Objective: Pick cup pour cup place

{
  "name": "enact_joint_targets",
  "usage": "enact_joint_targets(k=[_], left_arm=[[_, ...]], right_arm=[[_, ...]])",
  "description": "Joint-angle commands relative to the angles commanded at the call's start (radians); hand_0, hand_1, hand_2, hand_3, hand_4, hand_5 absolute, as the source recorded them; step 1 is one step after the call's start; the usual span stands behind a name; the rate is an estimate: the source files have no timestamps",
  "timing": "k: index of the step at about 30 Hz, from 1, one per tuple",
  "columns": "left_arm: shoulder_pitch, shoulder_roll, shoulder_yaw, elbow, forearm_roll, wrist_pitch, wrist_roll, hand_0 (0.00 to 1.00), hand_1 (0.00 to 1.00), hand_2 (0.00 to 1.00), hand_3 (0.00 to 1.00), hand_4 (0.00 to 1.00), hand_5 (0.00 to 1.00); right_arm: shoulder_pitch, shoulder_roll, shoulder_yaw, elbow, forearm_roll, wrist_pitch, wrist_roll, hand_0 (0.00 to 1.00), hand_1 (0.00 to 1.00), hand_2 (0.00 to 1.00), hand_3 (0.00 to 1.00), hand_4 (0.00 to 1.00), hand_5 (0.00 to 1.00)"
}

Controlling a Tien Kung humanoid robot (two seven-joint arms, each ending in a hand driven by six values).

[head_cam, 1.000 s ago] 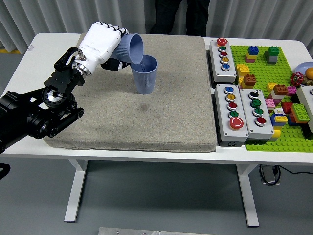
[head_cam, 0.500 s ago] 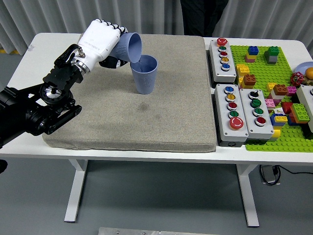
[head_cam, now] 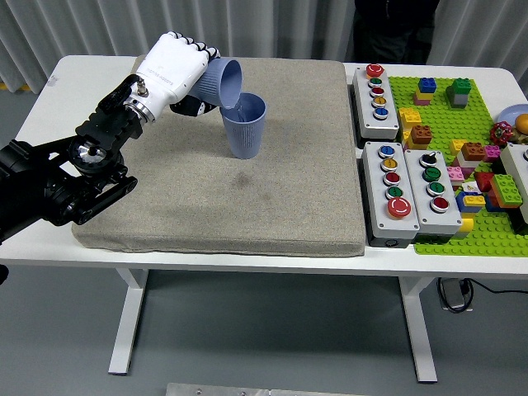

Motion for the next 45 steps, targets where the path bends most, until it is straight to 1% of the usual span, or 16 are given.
enact_joint_targets(k=[13, 28, 34, 37, 45], left_arm=[[-0.017, 0.005, 0.051, -0.004, 0.01, -0.004, 0.011, 0.445, 0.419, 0.482, 0.508, 0.769, 0.269], [-0.034, 0.011, 0.044, -0.012, 0.028, -0.003, 0.02, 0.445, 0.419, 0.481, 0.506, 0.767, 0.27], [-0.041, 0.011, 0.057, -0.013, 0.049, 0.009, 0.031, 0.445, 0.421, 0.481, 0.506, 0.766, 0.271], [-0.044, 0.012, 0.056, -0.009, 0.051, 0.008, 0.032, 0.444, 0.42, 0.481, 0.505, 0.766, 0.272], [-0.066, 0.017, 0.098, -0.007, 0.056, 0.011, 0.034, 0.444, 0.42, 0.48, 0.504, 0.766, 0.272]], right_arm=[[-0.007, 0.0, 0.002, -0.001, -0.002, 0.003, -0.001, 0.675, 0.614, 0.567, 0.581, 0.002, 0.17], [-0.001, -0.001, -0.002, -0.001, 0.006, 0.004, 0.001, 0.675, 0.614, 0.567, 0.581, 0.002, 0.172], [-0.001, -0.002, -0.002, -0.001, 0.007, 0.004, 0.002, 0.675, 0.614, 0.567, 0.581, 0.002, 0.172], [0.0, -0.002, -0.003, -0.001, 0.01, 0.004, 0.003, 0.675, 0.614, 0.567, 0.581, 0.002, 0.171], [0.001, -0.003, -0.012, -0.003, 0.023, 0.003, 0.008, 0.675, 0.614, 0.567, 0.581, 0.002, 0.168]])
